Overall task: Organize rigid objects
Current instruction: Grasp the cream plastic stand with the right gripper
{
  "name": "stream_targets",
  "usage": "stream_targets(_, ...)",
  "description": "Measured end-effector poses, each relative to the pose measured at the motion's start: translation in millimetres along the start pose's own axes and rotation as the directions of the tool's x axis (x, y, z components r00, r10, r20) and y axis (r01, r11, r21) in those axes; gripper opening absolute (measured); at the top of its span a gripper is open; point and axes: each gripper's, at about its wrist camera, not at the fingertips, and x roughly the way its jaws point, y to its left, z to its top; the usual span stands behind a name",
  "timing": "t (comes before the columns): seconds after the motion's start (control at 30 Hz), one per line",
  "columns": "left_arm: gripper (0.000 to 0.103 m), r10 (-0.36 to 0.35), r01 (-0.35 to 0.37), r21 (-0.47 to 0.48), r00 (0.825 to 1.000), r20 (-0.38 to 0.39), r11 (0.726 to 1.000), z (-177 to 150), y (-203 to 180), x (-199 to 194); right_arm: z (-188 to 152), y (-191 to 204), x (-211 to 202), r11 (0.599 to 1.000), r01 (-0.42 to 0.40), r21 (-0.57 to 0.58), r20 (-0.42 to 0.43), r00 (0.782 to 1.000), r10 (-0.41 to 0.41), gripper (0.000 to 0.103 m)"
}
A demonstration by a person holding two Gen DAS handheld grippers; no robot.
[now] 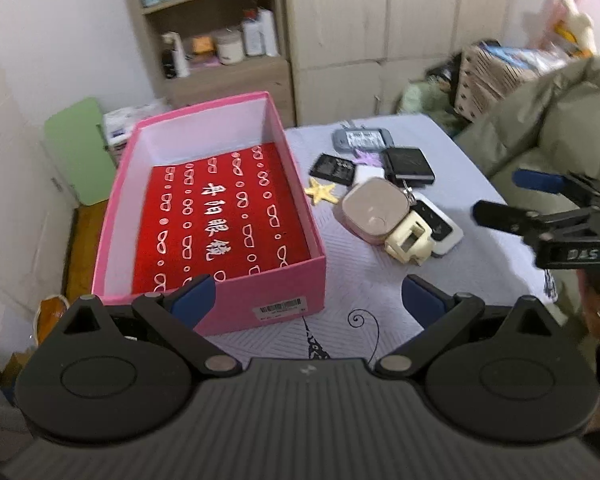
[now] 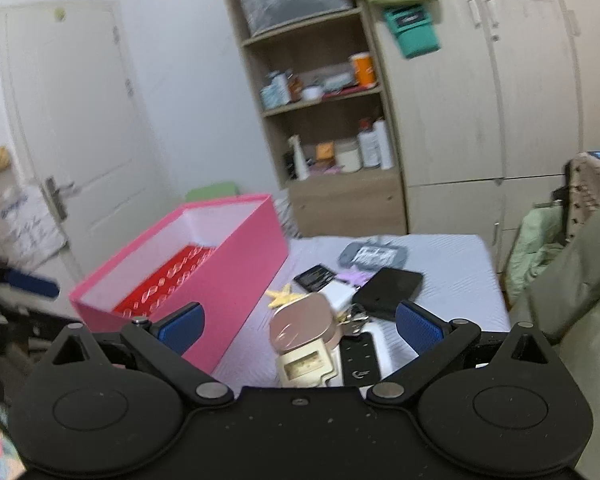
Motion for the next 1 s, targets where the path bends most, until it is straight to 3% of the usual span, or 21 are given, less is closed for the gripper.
stream_targets(0.17, 0.1, -0.027, 0.029, 0.025, 0.996, -0.089, 0.999, 22.3, 12.7, 23.3, 3.2, 6.1, 34.7, 0.996, -0.028, -0.083, -0.103, 0.994, 0.02, 0.102)
stream_targets(0.3, 0.099, -0.023, 0.03, 0.072, 0.995, -0.098, 0.997, 36.5, 13.6, 35.5, 2.8, 9.0, 56.7, 0.989, -0.05, -0.136, -0.181, 0.983, 0.025, 0.101)
stream_targets(0.43, 0.099, -0.036, 0.043, 0.058, 0.994, -0.102, 0.997, 47.8, 20.1, 50.7, -2.2, 11.6, 76.0, 0.98, -0.056, -0.192, -0.234, 0.972, 0.009, 0.099)
stream_targets(0.53, 0.091, -0.053, 0.062, 0.062, 0.989, -0.138, 0.996, 53.7, 17.4, 71.4, -8.7, 11.3, 91.1, 0.979, -0.045, -0.197, -0.274, 0.962, -0.011, 0.088)
stream_targets(0.7, 0.081, -0.111, 0.12, 0.037, 0.975, -0.191, 0.992, 60.4, 28.5, 86.3, -14.5, 9.7, 97.7, 0.979, -0.048, -0.196, -0.292, 0.956, -0.011, 0.087)
stream_targets(0.83, 0.081, 0.027, -0.022, 0.031, 0.987, -0.157, 0.999, 69.4, 66.1, 73.3, -15.1, 6.2, 104.7, 0.977, -0.047, -0.206, -0.317, 0.948, -0.021, 0.086)
stream_targets(0.9, 0.081, 0.106, -0.098, 0.052, 0.981, -0.161, 0.994, 76.5, 84.3, 75.1, -17.1, 6.6, 110.9, 0.975, -0.036, -0.221, -0.34, 0.939, -0.043, 0.084)
stream_targets(1.0, 0.078, 0.185, -0.176, 0.065, 0.965, -0.185, 0.982, 85.7, 111.9, 86.5, -22.4, 11.8, 119.8, 0.962, 0.002, -0.272, -0.354, 0.93, -0.102, 0.068)
